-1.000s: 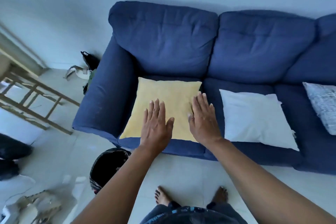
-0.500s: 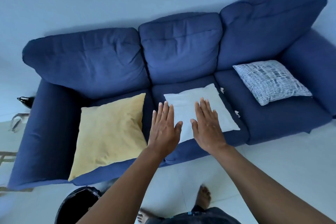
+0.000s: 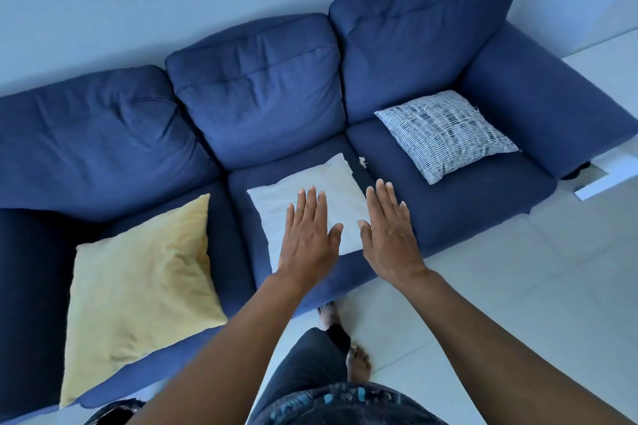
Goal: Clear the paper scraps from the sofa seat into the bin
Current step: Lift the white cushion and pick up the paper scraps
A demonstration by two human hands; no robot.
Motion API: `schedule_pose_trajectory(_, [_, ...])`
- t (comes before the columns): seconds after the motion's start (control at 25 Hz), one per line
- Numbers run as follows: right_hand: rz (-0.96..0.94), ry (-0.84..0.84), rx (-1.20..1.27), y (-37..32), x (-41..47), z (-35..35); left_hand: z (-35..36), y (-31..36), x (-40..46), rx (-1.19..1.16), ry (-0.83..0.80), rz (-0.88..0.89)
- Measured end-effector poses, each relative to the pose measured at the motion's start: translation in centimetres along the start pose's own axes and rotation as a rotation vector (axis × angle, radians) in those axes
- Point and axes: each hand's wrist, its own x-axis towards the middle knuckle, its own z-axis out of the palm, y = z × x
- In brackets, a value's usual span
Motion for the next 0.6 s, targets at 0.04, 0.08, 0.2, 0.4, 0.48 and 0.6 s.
schedule_pose_trajectory(0.04, [0.011, 0.004, -0.007, 0.7, 0.6, -0.2, 0.3, 0.4, 1.3, 0.003, -0.006, 0.012])
schedule_pose_trajectory(0.08, [0.018, 0.004, -0.015, 1.3, 1.1, -0.3, 0.6, 0.7, 2.4, 0.002, -0.008, 0.024])
schedule_pose_trajectory(0.2, [0.047, -0.003, -0.03, 3.3, 3.2, -0.9, 1.7, 1.9, 5.7, -0.007, -0.025, 0.059])
schedule_pose_trajectory(0.4, [0.075, -0.038, -0.051, 7.1, 7.7, -1.3, 3.4, 2.9, 12.4, -0.031, -0.05, 0.096])
schedule_pose_trajectory(0.48, [0.107, -0.059, -0.048, 8.5, 9.7, -0.8, 4.1, 2.8, 14.8, -0.05, -0.069, 0.079])
schedule_pose_trajectory(0.6, [0.179, -0.101, -0.006, 10.6, 12.0, 0.3, 5.4, 1.9, 17.8, -0.028, -0.126, 0.085])
